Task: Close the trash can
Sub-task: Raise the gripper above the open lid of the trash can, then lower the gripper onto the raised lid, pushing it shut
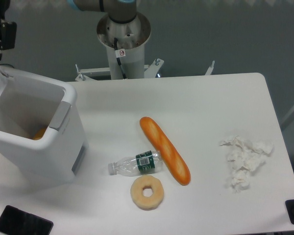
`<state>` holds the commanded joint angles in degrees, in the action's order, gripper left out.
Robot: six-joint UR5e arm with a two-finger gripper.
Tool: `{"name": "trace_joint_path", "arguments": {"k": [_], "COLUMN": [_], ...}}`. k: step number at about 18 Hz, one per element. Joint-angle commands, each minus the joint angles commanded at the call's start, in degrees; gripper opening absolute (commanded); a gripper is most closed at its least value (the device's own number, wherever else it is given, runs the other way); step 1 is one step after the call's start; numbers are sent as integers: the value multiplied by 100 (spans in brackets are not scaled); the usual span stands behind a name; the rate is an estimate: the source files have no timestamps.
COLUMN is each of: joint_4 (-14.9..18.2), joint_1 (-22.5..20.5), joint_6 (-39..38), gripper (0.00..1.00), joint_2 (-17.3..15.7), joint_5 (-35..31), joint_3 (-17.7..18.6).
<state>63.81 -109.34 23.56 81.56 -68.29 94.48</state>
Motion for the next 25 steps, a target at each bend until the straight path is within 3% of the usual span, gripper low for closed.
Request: {"name": "trace_joint_path", "arguments": {"k": [11, 25], "joint_4": [-105, -114], "joint_1": [-88, -1081], "joint_6": [-62, 184], "gripper": [100, 100], "joint_2": [281, 263], "joint_5": [-255, -255], "joint_3": [-369, -361]}}
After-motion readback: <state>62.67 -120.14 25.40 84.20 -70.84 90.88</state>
